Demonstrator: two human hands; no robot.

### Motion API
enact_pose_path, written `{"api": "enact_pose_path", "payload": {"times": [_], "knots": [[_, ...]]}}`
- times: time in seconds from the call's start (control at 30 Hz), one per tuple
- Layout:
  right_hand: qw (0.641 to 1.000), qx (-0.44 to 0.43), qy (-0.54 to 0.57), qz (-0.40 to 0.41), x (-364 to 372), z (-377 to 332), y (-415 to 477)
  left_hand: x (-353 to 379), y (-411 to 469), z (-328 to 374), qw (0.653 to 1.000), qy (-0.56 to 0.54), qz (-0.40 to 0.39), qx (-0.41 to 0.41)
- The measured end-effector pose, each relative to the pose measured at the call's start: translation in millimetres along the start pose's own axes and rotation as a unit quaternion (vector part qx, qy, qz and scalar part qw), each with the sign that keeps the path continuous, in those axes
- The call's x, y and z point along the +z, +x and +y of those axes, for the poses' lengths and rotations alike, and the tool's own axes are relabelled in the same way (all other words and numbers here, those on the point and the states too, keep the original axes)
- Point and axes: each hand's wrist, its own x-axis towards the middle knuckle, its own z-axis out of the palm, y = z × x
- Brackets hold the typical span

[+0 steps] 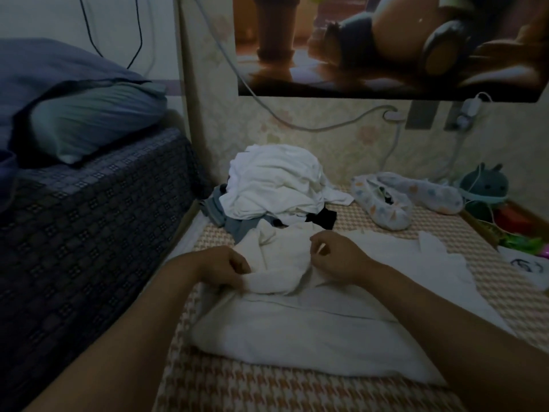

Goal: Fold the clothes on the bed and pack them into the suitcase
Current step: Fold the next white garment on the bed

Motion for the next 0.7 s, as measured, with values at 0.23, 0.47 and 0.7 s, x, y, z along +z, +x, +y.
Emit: {"api": "enact_pose_path", "payload": {"times": [0.23,0.47,0.7], "knots": [[0.939,0.029,-0.305,-0.158,7.8,-3.9,6.5,6.2,24.3,13.0,0.975,0.171,0.121,0.073],[0.895,-0.246,-0.342,0.15,-14.3,1.8,12.1,9.8,45.0,25.2,0.95,0.255,0.162,0.073],[0.928,-0.224,-0.296,-0.023,-25.1,-0.5,-2.4,-4.7,38.4,8.3,0.901,0.065,0.427,-0.038]]}}
